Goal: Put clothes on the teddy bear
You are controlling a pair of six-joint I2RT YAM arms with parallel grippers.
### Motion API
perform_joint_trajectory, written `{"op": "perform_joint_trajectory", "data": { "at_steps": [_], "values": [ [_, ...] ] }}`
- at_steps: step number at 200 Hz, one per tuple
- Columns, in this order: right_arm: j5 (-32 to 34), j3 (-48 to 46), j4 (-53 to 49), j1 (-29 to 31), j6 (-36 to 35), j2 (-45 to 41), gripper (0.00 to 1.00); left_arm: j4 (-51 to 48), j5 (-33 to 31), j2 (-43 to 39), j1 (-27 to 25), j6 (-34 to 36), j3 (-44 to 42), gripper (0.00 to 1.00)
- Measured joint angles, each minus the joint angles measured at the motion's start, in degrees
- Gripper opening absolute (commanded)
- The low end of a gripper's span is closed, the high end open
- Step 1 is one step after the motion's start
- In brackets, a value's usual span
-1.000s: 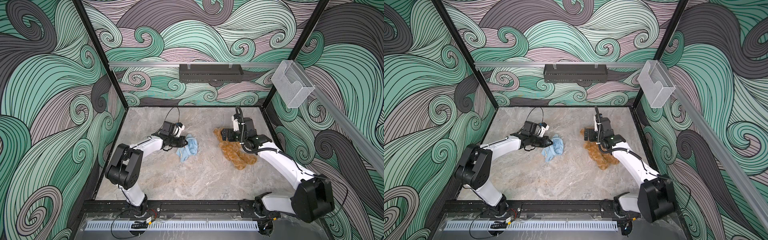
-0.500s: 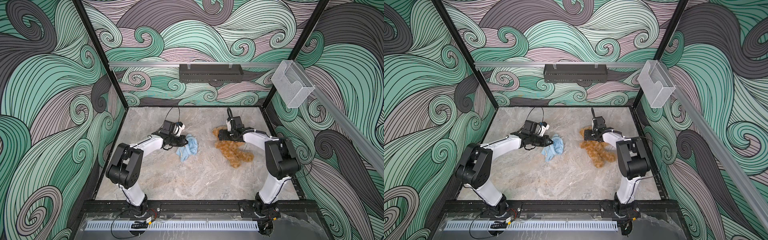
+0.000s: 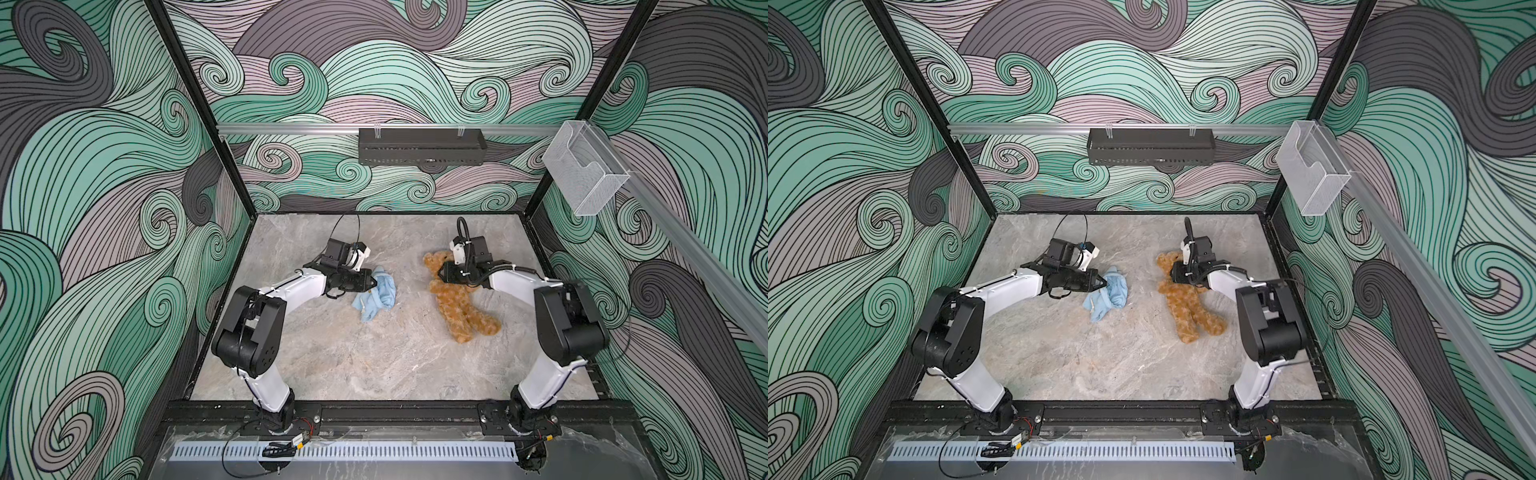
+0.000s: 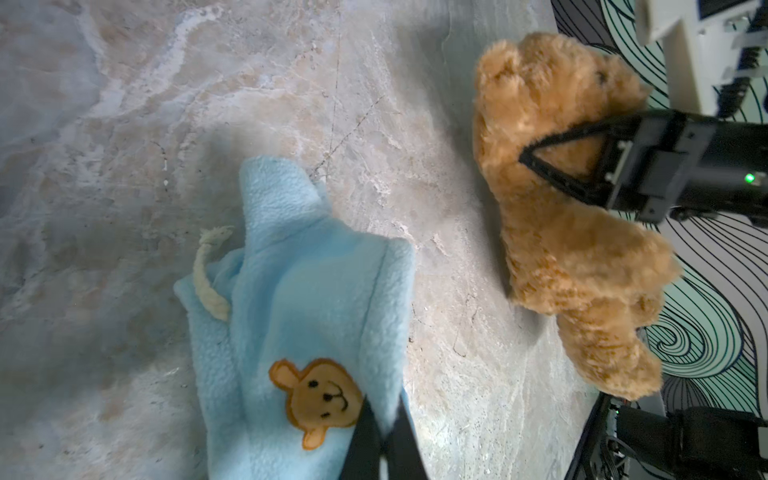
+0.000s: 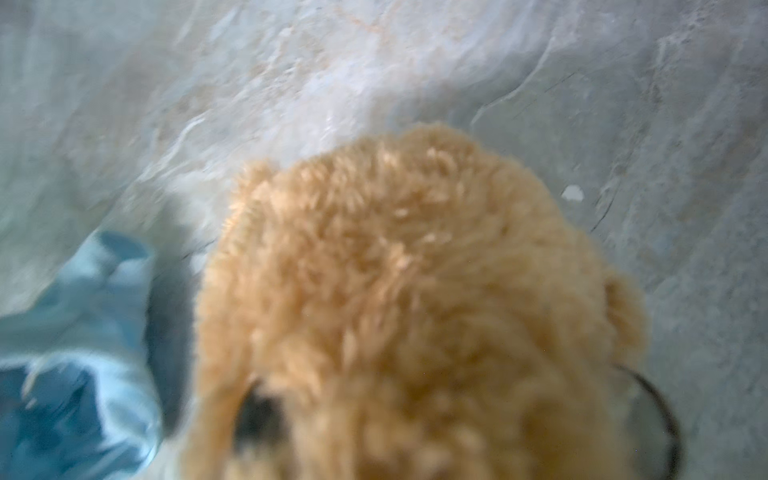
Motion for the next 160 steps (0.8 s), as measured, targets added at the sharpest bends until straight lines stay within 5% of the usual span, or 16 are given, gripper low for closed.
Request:
{"op": "perform_joint_trajectory", "data": {
  "at_steps": [55, 160],
  "values": [
    [-10.2, -7.0, -0.8, 15.6, -3.9, -14.1, 0.43, -4.5, 4.3, 2.6, 0.0, 9.2, 6.8, 0.00],
    [-30.8, -2.2, -3.0, 18.7, -13.2, 1.6, 0.33, -17.0, 9.0, 5.6, 0.0, 23.1, 12.7, 0.00]
  ]
}}
